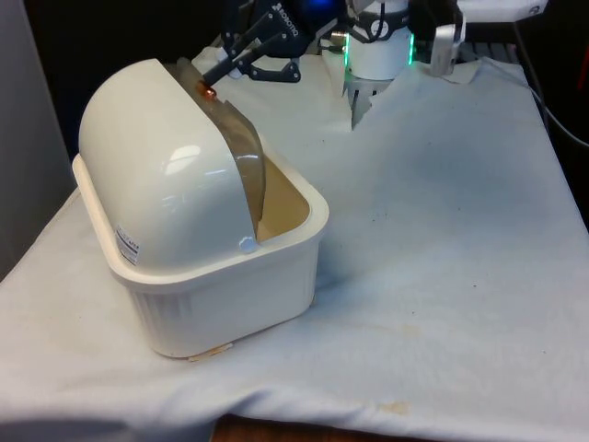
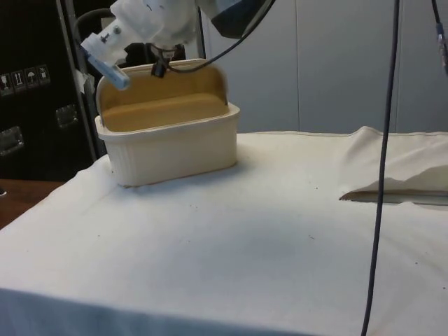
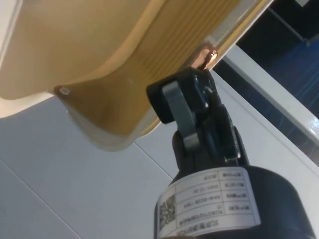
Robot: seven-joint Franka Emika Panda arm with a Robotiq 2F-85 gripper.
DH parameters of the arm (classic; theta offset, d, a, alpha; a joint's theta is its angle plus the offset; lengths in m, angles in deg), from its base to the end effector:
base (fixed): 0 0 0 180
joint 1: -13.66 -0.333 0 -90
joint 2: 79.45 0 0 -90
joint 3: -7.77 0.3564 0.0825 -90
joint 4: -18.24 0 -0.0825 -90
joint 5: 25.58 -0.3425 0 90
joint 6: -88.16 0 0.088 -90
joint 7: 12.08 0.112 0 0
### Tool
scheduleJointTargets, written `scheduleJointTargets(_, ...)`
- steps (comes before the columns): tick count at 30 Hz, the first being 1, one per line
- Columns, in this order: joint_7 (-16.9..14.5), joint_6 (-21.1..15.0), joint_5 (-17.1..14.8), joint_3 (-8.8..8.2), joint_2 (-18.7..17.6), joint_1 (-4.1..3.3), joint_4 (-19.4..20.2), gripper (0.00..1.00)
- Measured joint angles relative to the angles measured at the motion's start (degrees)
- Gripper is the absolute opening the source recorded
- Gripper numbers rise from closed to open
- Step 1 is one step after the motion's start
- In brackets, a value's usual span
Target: Open the lid, then close it.
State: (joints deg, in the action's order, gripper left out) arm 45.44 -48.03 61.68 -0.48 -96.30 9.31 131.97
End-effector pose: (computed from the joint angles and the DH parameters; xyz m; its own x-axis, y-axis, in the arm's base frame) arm 0.6012 -0.0486 0.3996 0.8622 0.3109 0.3998 -0.1528 -0.5931 0.7905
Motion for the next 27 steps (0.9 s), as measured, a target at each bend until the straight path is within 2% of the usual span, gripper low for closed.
scheduleJointTargets(11, 0.1, 1.2, -0.1, -0.52, -0.5, -0.06, -2.5, 0.00)
scheduleJointTargets(19, 0.2, 1.2, -0.1, -0.52, -0.5, -0.06, -2.5, 0.00)
scheduleJointTargets(27, -1.7, 1.2, -0.2, -0.97, 1.4, 0.17, -2.8, 0.00)
